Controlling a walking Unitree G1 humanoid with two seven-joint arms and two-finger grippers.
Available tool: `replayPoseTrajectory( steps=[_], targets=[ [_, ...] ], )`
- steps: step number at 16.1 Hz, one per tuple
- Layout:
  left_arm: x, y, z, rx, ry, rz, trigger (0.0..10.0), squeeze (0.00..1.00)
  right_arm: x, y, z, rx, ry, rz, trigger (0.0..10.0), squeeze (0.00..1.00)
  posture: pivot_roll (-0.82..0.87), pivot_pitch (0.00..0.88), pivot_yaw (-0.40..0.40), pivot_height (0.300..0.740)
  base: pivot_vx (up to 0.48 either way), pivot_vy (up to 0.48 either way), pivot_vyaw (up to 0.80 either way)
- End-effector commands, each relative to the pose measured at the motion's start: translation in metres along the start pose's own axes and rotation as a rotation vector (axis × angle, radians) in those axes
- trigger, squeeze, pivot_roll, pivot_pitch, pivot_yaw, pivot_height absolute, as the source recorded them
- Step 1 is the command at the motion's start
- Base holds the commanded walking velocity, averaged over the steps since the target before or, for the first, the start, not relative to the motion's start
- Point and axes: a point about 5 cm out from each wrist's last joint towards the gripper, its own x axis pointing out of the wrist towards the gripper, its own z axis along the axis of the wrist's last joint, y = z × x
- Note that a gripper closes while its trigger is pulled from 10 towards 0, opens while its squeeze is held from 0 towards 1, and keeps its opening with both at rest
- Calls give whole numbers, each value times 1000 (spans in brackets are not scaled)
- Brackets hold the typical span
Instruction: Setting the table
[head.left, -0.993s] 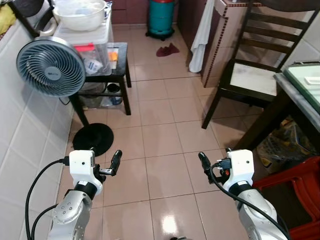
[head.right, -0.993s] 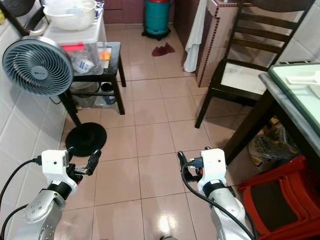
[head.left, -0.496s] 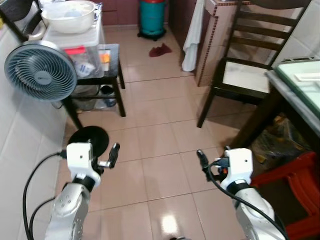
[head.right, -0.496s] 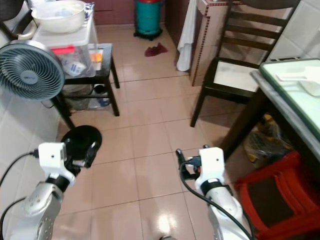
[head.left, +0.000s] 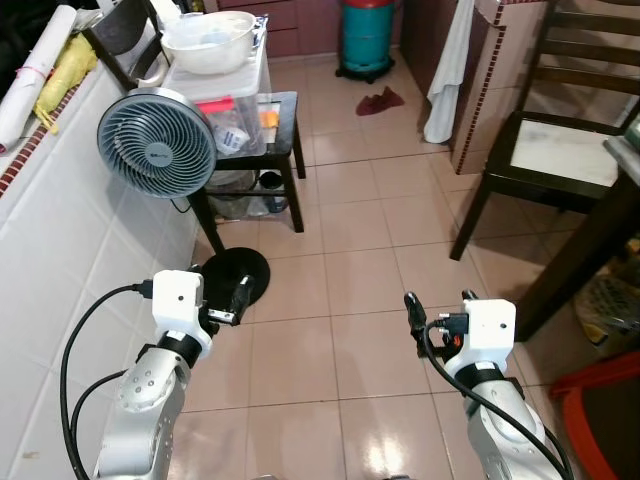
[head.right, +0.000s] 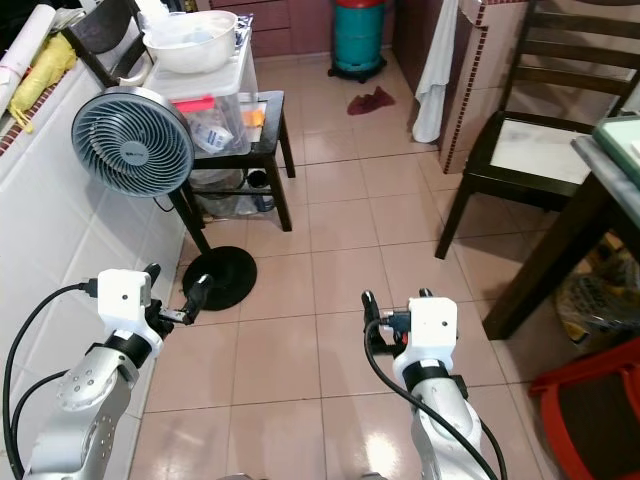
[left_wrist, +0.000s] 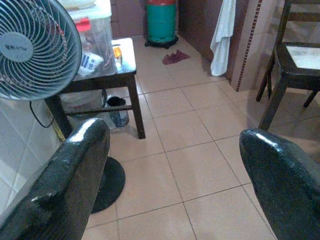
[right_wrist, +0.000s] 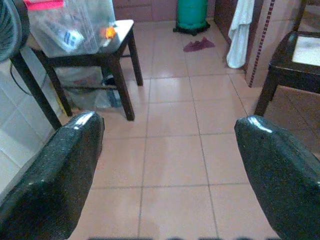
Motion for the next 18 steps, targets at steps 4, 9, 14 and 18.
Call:
replayPoseTrajectory(
  steps=[4, 9, 14, 18],
  targets=[
    [-10, -2, -10, -69, 9, 50, 10000, 0, 7, -2, 9, -34, -12, 50, 10000, 0, -113, 133, 63, 740, 0, 0, -800],
    [-13, -3, -12, -89, 2, 55, 10000, 0, 9, 2, 10, -51, -4, 99, 10000, 0, -100, 133, 25, 740, 116, 0, -800],
    [-11, -3, -10, -88, -3, 37, 10000, 0, 9, 5, 10, -43, -2, 113, 10000, 0, -98, 133, 36, 740, 359, 0, -794],
    [-12, -2, -11, -87, 1, 33, 10000, 0, 7, 7, 8, -40, 0, 116, 10000, 0, -100, 136, 40, 740, 378, 0, -797]
  ],
)
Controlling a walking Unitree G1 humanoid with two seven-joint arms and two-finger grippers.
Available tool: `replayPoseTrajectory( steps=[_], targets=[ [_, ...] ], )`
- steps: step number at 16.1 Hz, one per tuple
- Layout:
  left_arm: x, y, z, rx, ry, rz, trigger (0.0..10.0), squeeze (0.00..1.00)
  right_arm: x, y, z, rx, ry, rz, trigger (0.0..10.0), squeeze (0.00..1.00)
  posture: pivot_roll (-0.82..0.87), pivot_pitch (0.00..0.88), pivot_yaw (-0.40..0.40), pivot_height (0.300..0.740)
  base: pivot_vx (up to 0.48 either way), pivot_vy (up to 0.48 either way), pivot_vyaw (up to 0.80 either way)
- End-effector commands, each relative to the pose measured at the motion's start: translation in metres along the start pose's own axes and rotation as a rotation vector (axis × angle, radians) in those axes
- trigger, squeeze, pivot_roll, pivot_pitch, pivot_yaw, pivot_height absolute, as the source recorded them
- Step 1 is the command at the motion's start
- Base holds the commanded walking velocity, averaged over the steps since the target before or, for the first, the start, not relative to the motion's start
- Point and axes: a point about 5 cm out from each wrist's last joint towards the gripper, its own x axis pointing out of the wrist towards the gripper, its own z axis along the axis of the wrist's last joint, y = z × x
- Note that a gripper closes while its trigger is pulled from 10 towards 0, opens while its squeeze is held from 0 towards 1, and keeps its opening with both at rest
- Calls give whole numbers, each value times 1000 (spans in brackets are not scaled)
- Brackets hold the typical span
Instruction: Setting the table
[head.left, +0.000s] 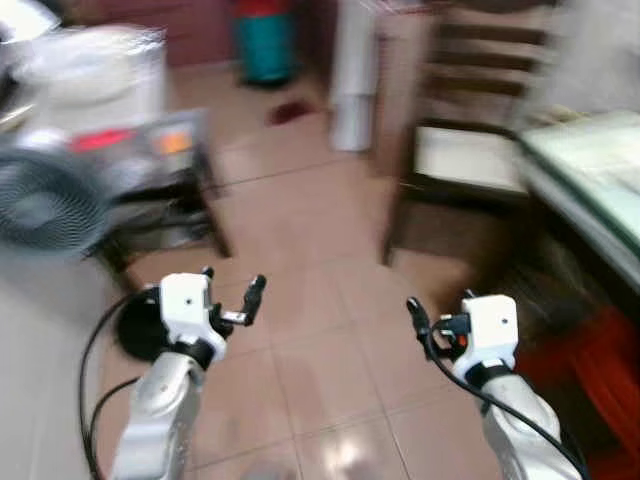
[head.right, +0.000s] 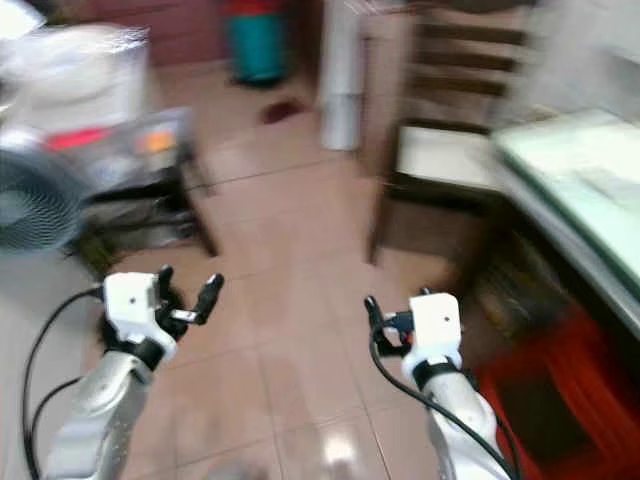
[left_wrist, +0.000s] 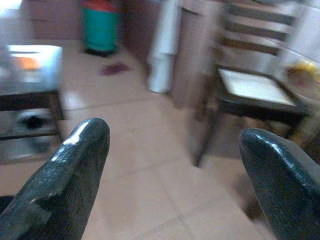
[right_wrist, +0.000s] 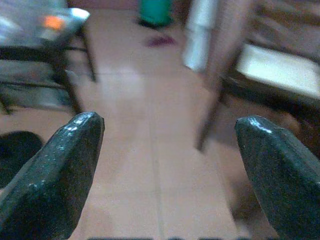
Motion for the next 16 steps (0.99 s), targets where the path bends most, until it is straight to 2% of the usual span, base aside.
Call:
replayPoseTrajectory(
  steps=[1, 5, 7, 16],
  targets=[
    [-4, 7, -7, -4, 35, 29, 10000, 0, -3, 6, -2, 18, 2, 14, 10000, 0, -100, 136, 40, 740, 379, 0, -800],
    [-6, 5, -10, -9, 51, 25, 10000, 0, -2, 5, -1, 15, 0, 19, 10000, 0, -103, 139, 35, 740, 343, 0, -800],
    [-5, 6, -10, -19, 45, 38, 10000, 0, -2, 5, -1, 17, 1, 19, 10000, 0, -103, 139, 35, 740, 0, 0, -731],
    [-4, 10, -12, 20, 77, 62, 10000, 0, -2, 3, 0, 26, 1, 3, 10000, 0, -109, 145, 36, 740, 0, 0, 0]
  ],
)
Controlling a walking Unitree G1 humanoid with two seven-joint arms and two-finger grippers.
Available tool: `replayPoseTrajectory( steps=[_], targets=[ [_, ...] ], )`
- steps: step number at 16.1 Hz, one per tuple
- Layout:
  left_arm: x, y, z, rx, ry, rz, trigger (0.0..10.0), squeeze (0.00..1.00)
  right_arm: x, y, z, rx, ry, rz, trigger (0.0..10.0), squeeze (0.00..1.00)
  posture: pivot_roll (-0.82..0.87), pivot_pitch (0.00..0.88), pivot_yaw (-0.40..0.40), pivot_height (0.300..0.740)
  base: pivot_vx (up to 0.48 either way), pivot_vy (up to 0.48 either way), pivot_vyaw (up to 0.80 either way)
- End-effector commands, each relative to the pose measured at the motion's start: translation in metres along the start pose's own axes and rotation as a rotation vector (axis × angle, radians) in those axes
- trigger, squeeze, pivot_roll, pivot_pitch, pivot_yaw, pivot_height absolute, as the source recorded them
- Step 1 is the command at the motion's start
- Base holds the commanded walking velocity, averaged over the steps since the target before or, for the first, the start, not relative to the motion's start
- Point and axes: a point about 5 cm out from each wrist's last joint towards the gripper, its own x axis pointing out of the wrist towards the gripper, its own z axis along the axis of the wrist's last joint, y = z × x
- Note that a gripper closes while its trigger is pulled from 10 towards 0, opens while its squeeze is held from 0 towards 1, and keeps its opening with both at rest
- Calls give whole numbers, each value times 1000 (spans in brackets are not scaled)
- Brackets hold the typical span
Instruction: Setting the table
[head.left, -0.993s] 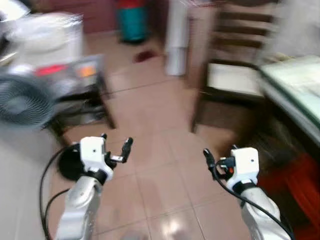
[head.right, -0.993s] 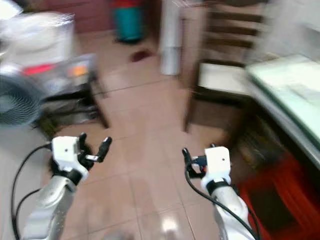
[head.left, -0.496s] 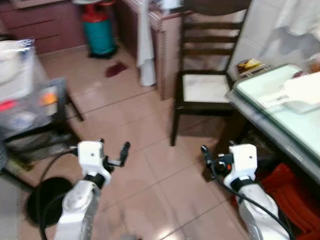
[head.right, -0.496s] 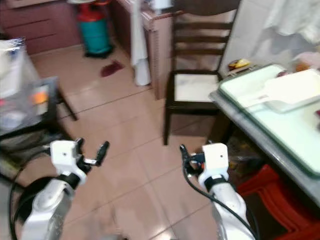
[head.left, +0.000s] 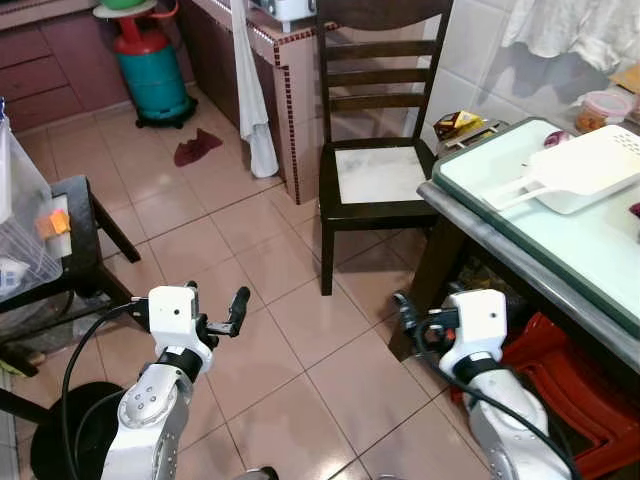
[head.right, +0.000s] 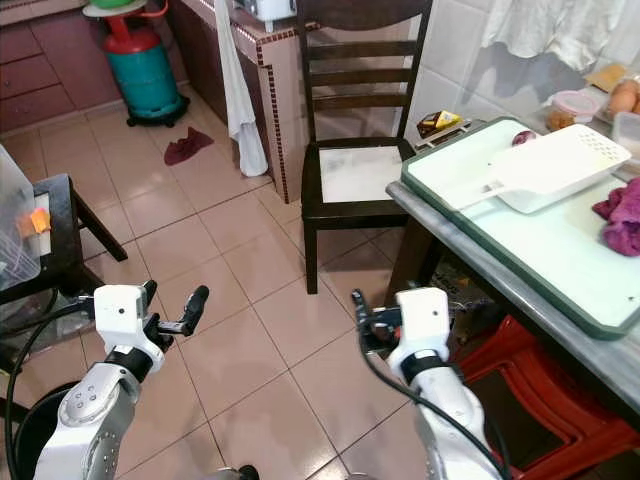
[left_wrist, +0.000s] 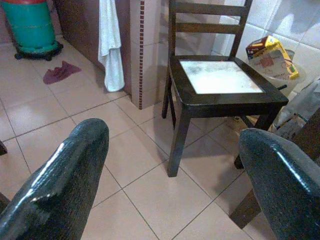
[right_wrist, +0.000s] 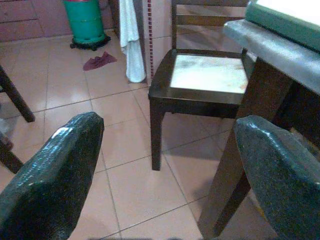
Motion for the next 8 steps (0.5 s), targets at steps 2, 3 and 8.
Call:
replayPoseTrajectory(
  steps=[2, 3, 8],
  targets=[
    [-2, 4, -4, -11, 22, 21, 10000, 0, 0, -2, 2, 9, 2, -10, 10000, 0, -109, 145, 36, 740, 0, 0, 0],
    [-2, 5, -3, -17, 21, 26, 10000, 0, -1, -2, 1, 12, 12, -13, 10000, 0, -113, 145, 34, 740, 0, 0, -563],
    [0, 5, -6, -30, 47, 43, 10000, 0, -1, -2, -1, 13, 20, -14, 10000, 0, -113, 145, 34, 740, 0, 0, -781]
  ],
)
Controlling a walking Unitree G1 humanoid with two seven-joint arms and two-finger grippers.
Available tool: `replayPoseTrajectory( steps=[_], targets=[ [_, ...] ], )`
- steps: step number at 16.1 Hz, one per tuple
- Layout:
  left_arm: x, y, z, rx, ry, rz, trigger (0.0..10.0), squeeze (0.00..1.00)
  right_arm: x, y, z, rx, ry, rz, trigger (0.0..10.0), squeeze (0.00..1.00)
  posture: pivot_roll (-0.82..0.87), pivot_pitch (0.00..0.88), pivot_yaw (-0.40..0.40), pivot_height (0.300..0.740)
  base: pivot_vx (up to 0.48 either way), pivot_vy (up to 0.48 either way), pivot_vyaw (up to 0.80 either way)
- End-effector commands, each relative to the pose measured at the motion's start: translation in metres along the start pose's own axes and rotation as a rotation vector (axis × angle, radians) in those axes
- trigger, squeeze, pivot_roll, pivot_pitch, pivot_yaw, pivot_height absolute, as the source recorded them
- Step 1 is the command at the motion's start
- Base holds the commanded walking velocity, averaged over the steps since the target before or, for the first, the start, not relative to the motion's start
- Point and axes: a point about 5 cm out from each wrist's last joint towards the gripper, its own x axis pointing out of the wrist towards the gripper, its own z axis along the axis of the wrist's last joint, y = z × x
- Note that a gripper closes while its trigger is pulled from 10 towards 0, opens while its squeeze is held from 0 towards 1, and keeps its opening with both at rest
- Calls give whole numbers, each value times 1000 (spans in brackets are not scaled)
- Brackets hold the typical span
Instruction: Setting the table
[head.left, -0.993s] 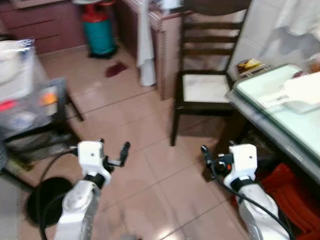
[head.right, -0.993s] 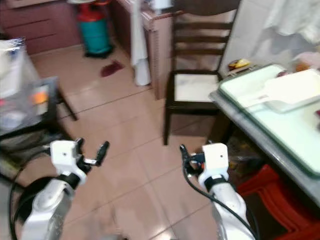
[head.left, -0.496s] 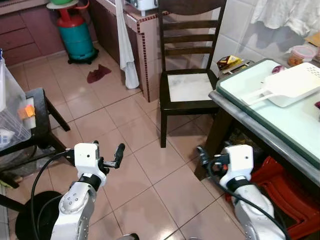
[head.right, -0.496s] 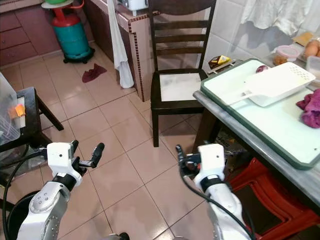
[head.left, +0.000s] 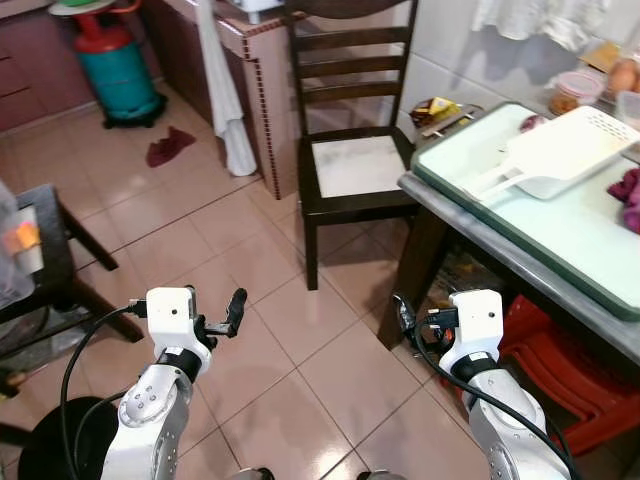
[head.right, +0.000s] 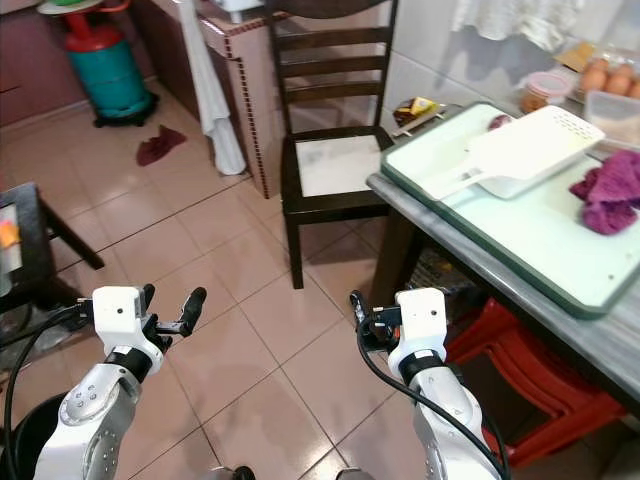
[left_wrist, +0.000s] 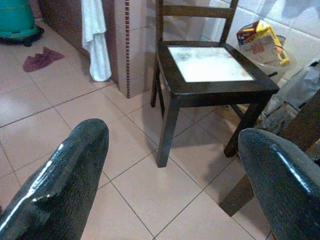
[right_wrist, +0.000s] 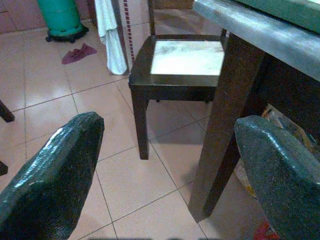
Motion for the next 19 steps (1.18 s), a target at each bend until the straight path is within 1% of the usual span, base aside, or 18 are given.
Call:
replayPoseTrajectory(
  steps=[1, 3, 6, 11, 19],
  targets=[
    [0, 3, -3, 4, 22, 17, 10000, 0, -1, -1, 1, 7, 3, -9, 10000, 0, -113, 145, 34, 740, 0, 0, -488],
    [1, 4, -5, 10, 44, 27, 10000, 0, 0, -1, 1, 9, 4, -8, 10000, 0, -113, 145, 34, 740, 0, 0, 0],
    [1, 6, -5, 23, 51, 33, 10000, 0, 0, -1, 0, 17, 8, -15, 10000, 0, -110, 151, 33, 740, 0, 0, 0],
    [1, 6, -5, 31, 56, 38, 10000, 0, 0, -3, -1, 21, 12, -22, 10000, 0, -111, 152, 33, 740, -269, 0, 0],
    [4, 7, -3, 43, 56, 40, 10000, 0, 4, -5, 2, 33, 7, -44, 10000, 0, -104, 139, 36, 740, -301, 0, 0]
  ],
)
